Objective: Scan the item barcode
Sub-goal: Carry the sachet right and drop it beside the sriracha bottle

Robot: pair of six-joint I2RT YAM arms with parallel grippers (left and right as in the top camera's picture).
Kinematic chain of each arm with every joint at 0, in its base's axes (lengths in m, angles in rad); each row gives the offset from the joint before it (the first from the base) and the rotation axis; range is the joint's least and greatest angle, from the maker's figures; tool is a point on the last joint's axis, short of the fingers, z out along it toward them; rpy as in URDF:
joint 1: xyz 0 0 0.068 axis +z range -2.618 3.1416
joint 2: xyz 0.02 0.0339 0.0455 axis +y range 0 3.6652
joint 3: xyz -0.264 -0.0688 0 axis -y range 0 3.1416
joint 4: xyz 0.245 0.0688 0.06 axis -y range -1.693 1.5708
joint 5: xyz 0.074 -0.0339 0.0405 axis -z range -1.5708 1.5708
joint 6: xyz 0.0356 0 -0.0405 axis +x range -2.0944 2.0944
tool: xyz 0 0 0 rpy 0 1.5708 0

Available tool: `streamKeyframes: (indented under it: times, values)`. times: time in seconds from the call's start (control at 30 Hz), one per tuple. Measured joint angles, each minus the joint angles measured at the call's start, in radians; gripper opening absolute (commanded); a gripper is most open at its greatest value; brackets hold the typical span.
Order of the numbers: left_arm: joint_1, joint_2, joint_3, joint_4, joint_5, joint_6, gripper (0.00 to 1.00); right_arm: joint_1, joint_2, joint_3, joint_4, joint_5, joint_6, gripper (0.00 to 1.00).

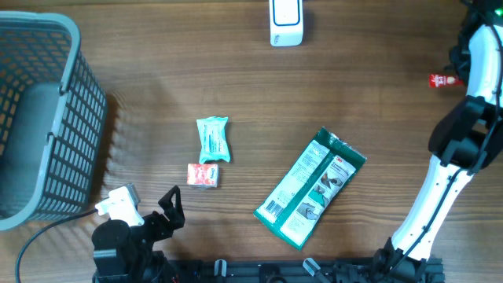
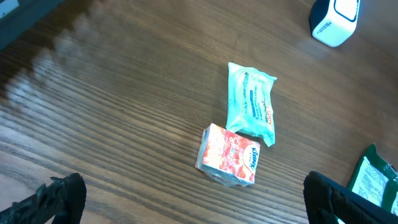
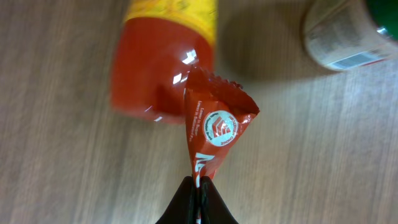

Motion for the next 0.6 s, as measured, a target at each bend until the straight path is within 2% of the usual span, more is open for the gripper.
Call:
streamKeyframes:
  times: [0.1, 0.13, 0.17, 0.2, 0.23, 0.27, 0.3, 0.33, 0.37, 0.57, 0.6]
  values:
    - [0.000, 0.000, 0.000, 0.000, 0.000, 0.000, 1.00, -0.031, 0.000, 0.000, -0.024, 0.001, 0.001, 0.05]
    - [0.000, 0.000, 0.000, 0.000, 0.000, 0.000, 1.00, -0.043, 0.000, 0.000, -0.030, 0.001, 0.003, 0.10]
    - [0.000, 0.000, 0.000, 0.000, 0.000, 0.000, 1.00, -0.058, 0.000, 0.000, -0.042, 0.000, 0.003, 0.38]
    - [0.000, 0.000, 0.000, 0.000, 0.000, 0.000, 1.00, -0.074, 0.000, 0.000, -0.053, 0.000, 0.003, 0.52]
    - [0.000, 0.000, 0.000, 0.000, 0.000, 0.000, 1.00, -0.088, -0.002, 0.000, -0.061, -0.002, 0.005, 0.61]
    - [0.000, 0.000, 0.000, 0.000, 0.000, 0.000, 1.00, -0.107, -0.006, 0.000, -0.069, -0.006, 0.003, 0.65]
    - [0.000, 0.000, 0.000, 0.000, 0.000, 0.000, 1.00, -0.121, -0.013, 0.000, -0.068, -0.014, -0.009, 0.76]
    - [0.000, 0.000, 0.000, 0.000, 0.000, 0.000, 1.00, -0.134, -0.021, 0.000, -0.064, -0.026, -0.026, 0.95]
    - [0.000, 0.000, 0.000, 0.000, 0.000, 0.000, 1.00, -0.150, -0.038, 0.000, -0.055, -0.044, -0.050, 1.00]
    - [0.000, 0.000, 0.000, 0.000, 0.000, 0.000, 1.00, -0.151, -0.235, -0.001, -0.063, -0.122, -0.110, 1.00]
    - [0.000, 0.000, 0.000, 0.000, 0.000, 0.000, 1.00, -0.124, -0.323, -0.001, -0.072, -0.142, -0.116, 1.00]
